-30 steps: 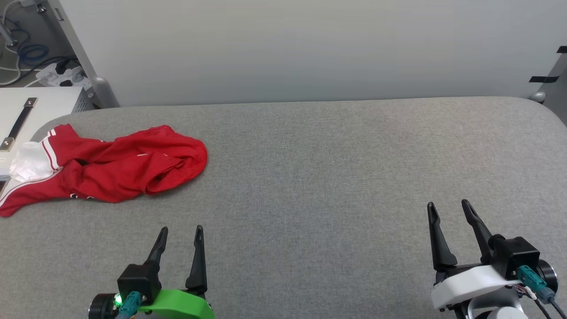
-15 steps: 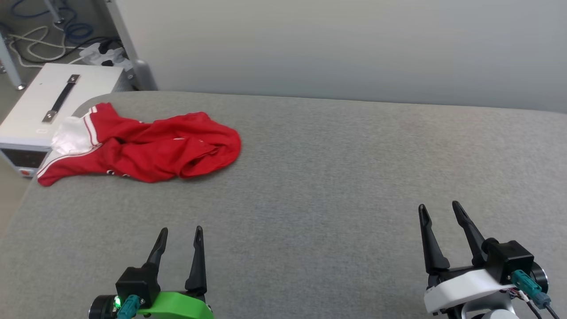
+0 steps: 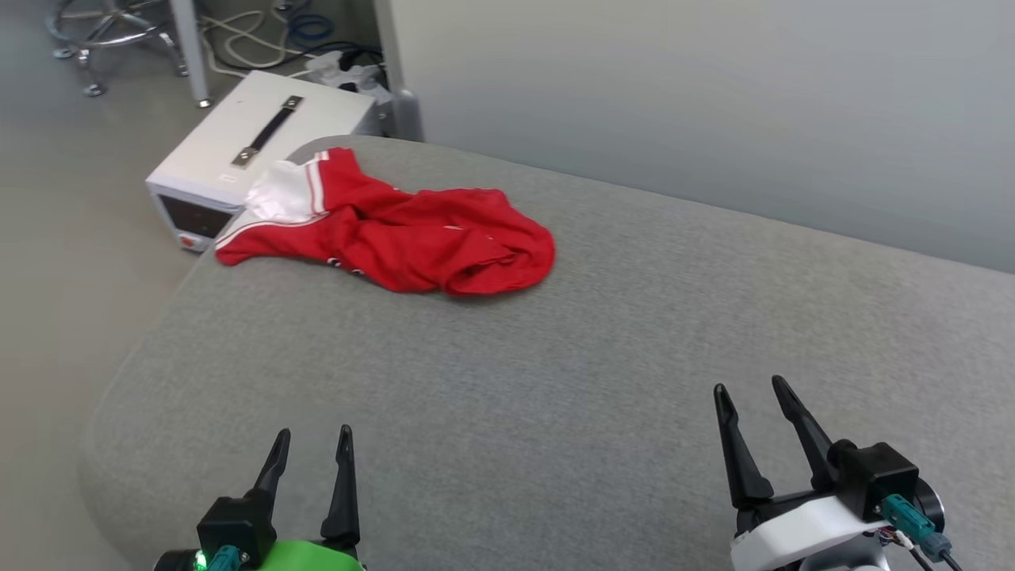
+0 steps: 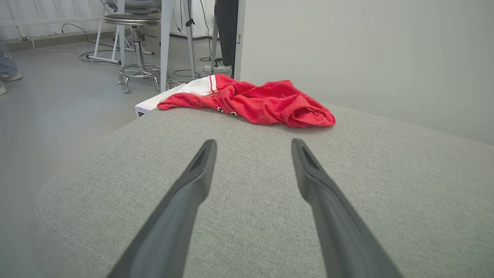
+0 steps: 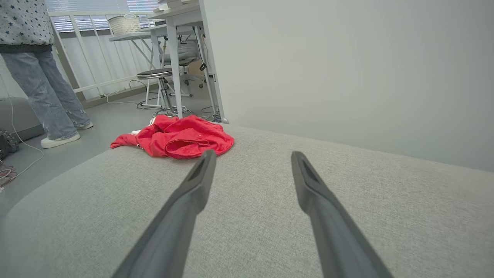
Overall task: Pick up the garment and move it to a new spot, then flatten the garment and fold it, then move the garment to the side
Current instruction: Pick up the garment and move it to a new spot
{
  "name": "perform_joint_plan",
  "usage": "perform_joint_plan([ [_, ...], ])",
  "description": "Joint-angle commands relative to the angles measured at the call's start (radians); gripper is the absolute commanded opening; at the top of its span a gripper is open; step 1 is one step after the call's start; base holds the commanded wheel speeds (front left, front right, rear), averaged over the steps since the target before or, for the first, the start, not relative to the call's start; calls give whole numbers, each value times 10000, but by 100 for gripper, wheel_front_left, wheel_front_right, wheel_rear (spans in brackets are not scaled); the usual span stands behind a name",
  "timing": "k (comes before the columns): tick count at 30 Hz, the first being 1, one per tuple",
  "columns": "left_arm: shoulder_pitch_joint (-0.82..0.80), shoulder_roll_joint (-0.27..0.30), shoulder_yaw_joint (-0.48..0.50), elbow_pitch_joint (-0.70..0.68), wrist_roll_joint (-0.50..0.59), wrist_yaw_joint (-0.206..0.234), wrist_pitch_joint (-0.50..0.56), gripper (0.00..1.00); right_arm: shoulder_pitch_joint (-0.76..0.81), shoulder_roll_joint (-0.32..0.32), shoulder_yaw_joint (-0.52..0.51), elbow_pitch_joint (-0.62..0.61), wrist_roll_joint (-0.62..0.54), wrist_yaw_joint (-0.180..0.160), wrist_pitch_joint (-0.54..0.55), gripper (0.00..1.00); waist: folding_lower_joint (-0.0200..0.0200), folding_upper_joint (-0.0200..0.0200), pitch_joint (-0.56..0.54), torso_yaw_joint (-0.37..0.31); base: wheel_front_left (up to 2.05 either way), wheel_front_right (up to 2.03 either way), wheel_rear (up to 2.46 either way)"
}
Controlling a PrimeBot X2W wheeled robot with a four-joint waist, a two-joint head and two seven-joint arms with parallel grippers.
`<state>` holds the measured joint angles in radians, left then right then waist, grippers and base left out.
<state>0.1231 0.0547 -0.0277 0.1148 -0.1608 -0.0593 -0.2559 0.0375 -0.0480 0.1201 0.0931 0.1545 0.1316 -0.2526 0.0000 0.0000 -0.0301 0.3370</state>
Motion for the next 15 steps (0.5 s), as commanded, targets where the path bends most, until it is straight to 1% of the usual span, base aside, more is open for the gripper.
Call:
perform_joint_plan([
  [1,133,-45,3,-15,22,-60,-59,100,82,-22,29,31,22,-9,-91,100,0,0,-191,671,0,0,0],
  [7,187,-45,38,-33,104,-122,-59,100,72,-22,120,71,38,-9,-91,100,0,0,-182,1013,0,0,0],
  [15,186,-45,116,-87,93,-123,-59,100,55,-22,203,77,25,-9,-91,100,0,0,-113,1039,0,0,0],
])
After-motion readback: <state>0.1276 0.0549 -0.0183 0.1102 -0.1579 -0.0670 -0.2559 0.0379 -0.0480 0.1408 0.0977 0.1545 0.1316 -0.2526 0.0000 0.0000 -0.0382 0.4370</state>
